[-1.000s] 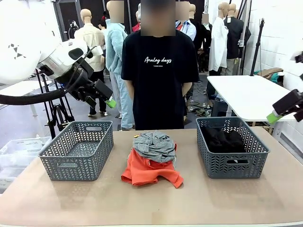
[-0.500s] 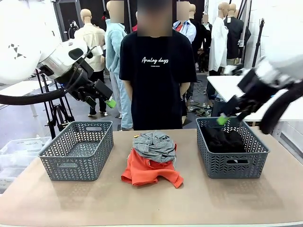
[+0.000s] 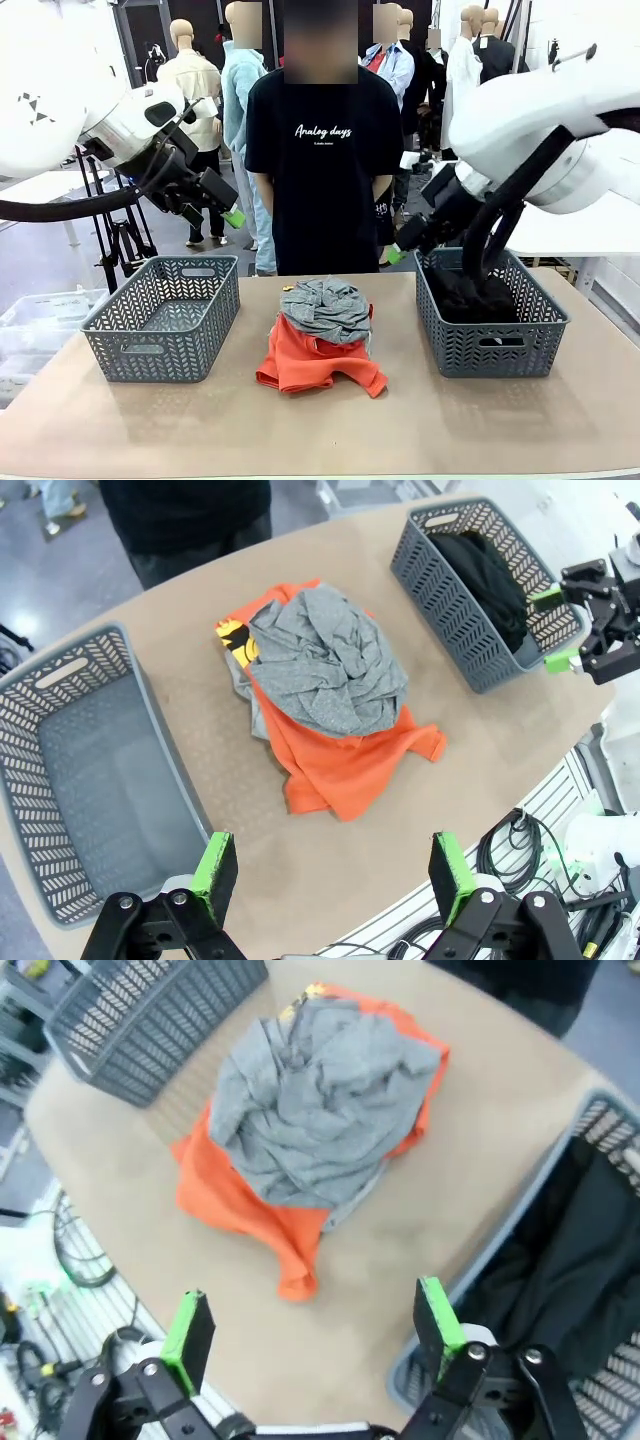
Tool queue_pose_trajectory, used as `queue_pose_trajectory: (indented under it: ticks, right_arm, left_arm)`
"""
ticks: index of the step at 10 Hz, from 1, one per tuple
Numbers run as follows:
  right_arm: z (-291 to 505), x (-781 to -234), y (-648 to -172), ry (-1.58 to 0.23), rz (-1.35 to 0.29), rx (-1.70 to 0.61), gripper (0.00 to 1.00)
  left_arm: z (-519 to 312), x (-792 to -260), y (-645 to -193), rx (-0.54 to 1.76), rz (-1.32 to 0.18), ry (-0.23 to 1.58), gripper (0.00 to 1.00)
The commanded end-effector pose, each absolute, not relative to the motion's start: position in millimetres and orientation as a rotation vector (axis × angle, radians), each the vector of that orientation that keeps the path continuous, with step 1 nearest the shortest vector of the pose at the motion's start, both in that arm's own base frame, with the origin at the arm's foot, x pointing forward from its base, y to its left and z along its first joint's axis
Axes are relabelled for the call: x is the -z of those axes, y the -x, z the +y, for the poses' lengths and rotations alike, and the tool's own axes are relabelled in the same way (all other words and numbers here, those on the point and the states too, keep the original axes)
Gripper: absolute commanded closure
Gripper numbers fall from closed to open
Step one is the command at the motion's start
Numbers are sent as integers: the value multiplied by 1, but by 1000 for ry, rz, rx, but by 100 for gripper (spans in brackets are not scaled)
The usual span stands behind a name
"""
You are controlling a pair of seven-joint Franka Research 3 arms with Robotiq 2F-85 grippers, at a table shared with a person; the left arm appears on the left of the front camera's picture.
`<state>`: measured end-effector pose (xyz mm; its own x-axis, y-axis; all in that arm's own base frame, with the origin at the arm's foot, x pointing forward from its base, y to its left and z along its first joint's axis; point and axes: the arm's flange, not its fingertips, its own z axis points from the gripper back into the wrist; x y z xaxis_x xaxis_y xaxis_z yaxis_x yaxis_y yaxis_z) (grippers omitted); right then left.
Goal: Sort the tops and bottoms.
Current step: Lift clothes from the center of the table with your right hand.
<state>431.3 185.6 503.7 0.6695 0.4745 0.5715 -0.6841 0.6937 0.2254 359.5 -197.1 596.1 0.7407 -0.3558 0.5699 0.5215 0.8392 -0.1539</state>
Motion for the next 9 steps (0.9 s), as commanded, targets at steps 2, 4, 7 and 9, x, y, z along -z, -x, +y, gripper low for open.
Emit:
queue_pose_trajectory:
  ticks: [2, 4, 7, 9]
  right_arm:
    - [185, -496, -429, -427, -469, -668, 0]
    - [185, -503, -431, -443, -501, -677, 0]
    - [237, -499, -449, -396, -602, -790, 0]
    - [271, -479, -496, -350, -505, -854, 0]
  left_arm:
    - [-196, -596, -359, 487, -557, 310, 0]
    - [-196, -596, -359, 487, -557, 310, 0]
    - [-196, -596, -359, 487, -557, 310, 0]
    - [-196, -596, -359, 487, -557, 310, 0]
